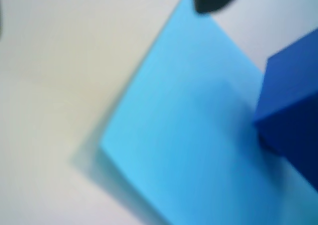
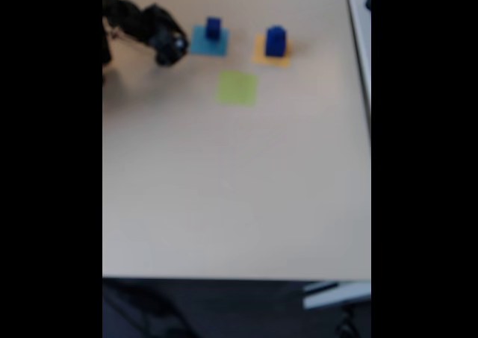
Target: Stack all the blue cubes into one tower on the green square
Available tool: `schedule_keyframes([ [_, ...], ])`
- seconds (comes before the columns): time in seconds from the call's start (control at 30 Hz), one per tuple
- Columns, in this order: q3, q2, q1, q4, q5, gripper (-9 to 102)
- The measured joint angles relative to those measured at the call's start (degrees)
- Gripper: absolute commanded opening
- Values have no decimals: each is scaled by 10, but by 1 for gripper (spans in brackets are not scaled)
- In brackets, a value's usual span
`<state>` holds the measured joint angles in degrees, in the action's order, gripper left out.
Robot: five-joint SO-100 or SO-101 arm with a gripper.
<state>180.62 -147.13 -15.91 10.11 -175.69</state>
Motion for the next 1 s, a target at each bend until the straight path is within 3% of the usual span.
schedule_keyframes([
  [0.5,7,75,-20,-75,0,20],
  [1.0,7,78,-19,-79,0,20],
])
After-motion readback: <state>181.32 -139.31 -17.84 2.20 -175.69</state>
